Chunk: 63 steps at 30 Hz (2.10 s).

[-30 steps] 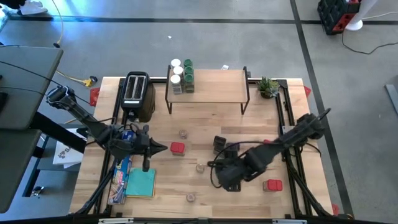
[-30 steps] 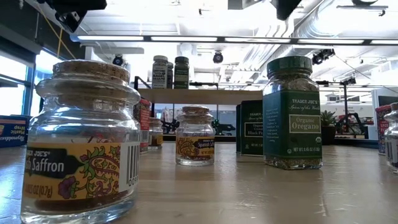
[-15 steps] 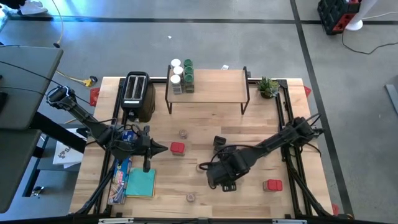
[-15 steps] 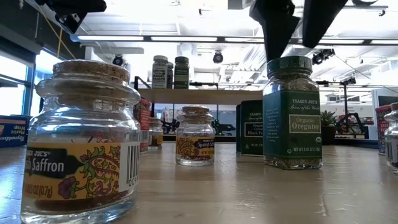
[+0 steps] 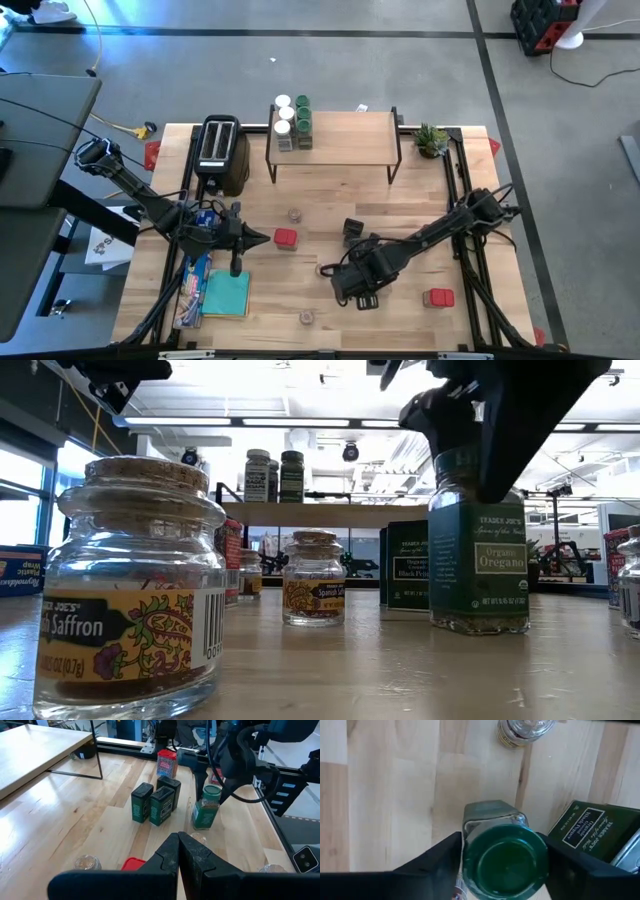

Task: Shelf spices
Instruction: Put the green seasoning bottle on the shelf aligned with the other green seasoning bottle

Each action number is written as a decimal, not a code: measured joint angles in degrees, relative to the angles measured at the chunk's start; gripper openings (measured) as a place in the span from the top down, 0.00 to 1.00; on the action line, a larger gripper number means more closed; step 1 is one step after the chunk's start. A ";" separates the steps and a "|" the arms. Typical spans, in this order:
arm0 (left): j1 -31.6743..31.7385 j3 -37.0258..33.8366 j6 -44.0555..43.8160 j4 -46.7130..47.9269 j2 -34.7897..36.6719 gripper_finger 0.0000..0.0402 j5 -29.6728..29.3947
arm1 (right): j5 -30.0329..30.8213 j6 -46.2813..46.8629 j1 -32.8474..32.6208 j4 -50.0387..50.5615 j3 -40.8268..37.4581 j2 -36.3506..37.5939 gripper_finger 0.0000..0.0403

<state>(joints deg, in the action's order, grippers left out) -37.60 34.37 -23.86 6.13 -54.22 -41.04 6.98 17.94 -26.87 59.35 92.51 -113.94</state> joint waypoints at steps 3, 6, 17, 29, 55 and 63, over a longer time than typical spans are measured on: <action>0.00 0.00 -0.02 0.00 0.00 1.00 -0.02 | -0.06 0.82 0.03 -0.11 0.00 0.84 0.52; 0.00 0.01 -0.09 -0.05 0.00 1.00 -0.02 | -0.21 1.99 0.66 -0.37 0.20 2.75 0.53; 0.04 0.00 -0.04 -1.72 0.00 1.00 -0.26 | 4.28 -5.44 15.56 8.68 25.47 3.51 0.53; 2.09 0.00 -0.07 -3.23 0.01 1.00 -2.03 | -3.90 -19.93 37.59 8.29 39.94 -4.65 0.53; 29.89 0.00 3.74 -4.06 -0.80 1.00 11.86 | -1.48 -27.44 41.83 4.60 39.80 -9.13 0.50; 33.47 0.04 6.21 -8.55 -5.58 1.00 15.31 | -1.24 -28.51 41.79 3.08 39.82 -9.52 0.49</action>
<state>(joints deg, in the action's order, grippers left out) -4.13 34.41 -17.64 -2.42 -59.79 -25.73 5.74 -10.57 14.92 62.42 132.33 -123.46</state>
